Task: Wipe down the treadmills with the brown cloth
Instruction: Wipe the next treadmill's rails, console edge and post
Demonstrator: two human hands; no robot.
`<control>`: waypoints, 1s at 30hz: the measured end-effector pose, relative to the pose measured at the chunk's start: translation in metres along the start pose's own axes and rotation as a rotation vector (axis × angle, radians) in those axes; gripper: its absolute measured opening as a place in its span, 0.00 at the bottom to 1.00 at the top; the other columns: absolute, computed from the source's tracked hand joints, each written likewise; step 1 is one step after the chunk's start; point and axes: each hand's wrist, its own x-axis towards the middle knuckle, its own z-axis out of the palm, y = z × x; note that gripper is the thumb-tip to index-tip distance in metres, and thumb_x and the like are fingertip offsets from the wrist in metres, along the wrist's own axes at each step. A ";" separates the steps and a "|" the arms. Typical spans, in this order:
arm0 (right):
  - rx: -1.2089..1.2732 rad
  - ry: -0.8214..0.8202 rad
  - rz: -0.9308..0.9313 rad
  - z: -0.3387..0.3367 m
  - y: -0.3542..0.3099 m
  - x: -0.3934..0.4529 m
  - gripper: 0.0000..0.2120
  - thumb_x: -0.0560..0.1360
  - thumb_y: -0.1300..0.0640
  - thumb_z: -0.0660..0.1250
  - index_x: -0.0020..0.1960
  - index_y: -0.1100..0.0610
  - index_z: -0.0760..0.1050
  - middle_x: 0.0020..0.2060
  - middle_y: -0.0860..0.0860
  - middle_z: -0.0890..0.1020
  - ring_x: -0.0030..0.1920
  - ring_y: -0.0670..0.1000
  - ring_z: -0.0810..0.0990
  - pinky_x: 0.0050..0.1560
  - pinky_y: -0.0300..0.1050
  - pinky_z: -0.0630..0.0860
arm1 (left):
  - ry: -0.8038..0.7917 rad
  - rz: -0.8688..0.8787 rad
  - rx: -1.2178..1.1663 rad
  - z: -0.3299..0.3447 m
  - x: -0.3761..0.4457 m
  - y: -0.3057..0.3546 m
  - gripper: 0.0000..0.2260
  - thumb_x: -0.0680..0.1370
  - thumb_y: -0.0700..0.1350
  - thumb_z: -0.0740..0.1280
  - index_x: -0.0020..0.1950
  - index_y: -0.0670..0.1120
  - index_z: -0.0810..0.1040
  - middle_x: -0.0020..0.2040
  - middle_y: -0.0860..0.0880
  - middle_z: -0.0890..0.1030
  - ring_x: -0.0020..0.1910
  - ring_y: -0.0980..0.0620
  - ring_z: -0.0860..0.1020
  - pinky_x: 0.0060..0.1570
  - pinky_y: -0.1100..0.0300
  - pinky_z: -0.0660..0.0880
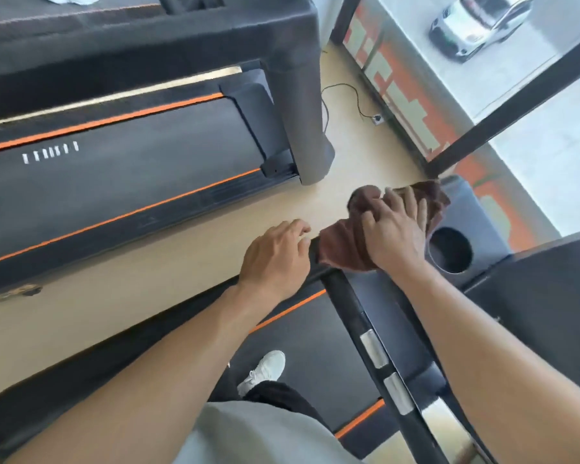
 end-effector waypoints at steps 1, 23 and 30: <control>0.034 -0.003 0.009 0.002 -0.008 -0.014 0.22 0.82 0.48 0.54 0.74 0.46 0.71 0.80 0.53 0.62 0.82 0.58 0.48 0.79 0.55 0.37 | -0.014 0.035 -0.006 0.005 0.009 0.008 0.12 0.84 0.47 0.59 0.66 0.51 0.76 0.64 0.52 0.79 0.61 0.46 0.76 0.56 0.53 0.70; 0.126 -0.007 0.293 -0.028 0.108 0.103 0.20 0.79 0.42 0.53 0.65 0.44 0.77 0.72 0.51 0.72 0.71 0.58 0.69 0.69 0.56 0.64 | -0.432 0.049 0.105 0.082 0.151 0.156 0.21 0.87 0.51 0.47 0.76 0.46 0.67 0.69 0.38 0.76 0.67 0.36 0.74 0.63 0.49 0.69; 0.302 -0.174 0.377 -0.037 0.144 0.150 0.17 0.77 0.45 0.55 0.39 0.53 0.76 0.40 0.53 0.77 0.47 0.61 0.75 0.45 0.48 0.66 | -0.545 0.009 0.081 0.096 0.199 0.191 0.23 0.87 0.49 0.44 0.75 0.44 0.71 0.74 0.39 0.72 0.72 0.40 0.70 0.69 0.51 0.65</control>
